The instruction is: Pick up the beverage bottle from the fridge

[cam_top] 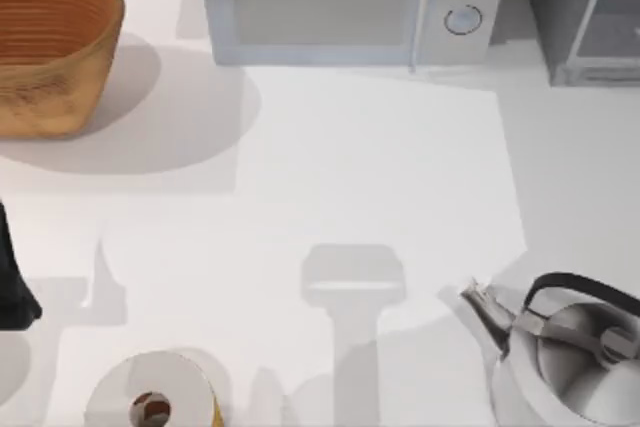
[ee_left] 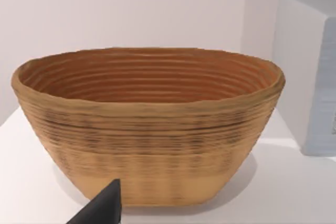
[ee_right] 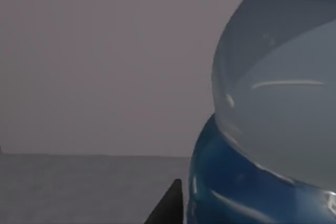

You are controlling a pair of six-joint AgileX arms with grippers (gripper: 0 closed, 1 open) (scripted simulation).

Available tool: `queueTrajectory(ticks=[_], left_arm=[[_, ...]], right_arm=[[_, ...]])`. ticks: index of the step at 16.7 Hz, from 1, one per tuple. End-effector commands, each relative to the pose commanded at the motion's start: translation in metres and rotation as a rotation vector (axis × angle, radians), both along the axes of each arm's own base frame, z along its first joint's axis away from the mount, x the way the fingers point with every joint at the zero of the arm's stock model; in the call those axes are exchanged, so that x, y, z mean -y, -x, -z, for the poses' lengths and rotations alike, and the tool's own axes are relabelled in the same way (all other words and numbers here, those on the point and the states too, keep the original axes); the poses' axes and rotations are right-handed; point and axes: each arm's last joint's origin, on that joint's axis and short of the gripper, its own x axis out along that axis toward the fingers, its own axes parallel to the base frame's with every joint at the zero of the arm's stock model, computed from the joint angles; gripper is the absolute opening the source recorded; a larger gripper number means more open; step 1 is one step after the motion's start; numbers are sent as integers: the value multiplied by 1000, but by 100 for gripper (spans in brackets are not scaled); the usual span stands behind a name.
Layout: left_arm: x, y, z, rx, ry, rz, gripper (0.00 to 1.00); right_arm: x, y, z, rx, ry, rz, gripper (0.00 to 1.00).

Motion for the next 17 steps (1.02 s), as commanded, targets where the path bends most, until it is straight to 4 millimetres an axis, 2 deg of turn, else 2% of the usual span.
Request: queueTrajectory(ticks=[3,9,13,17], left_arm=[[0,0,0,0,0,0,100],[0,0,0,0,0,0,100],[0,0,0,0,0,0,100],[0,0,0,0,0,0,100]], right_arm=[[0,0,-21,5,0,1,0],[-1,4,-23,12,0,-8,0],[-1,32,-30,28,5,-15,0],[2,76,-10,-39,-13,17,0]])
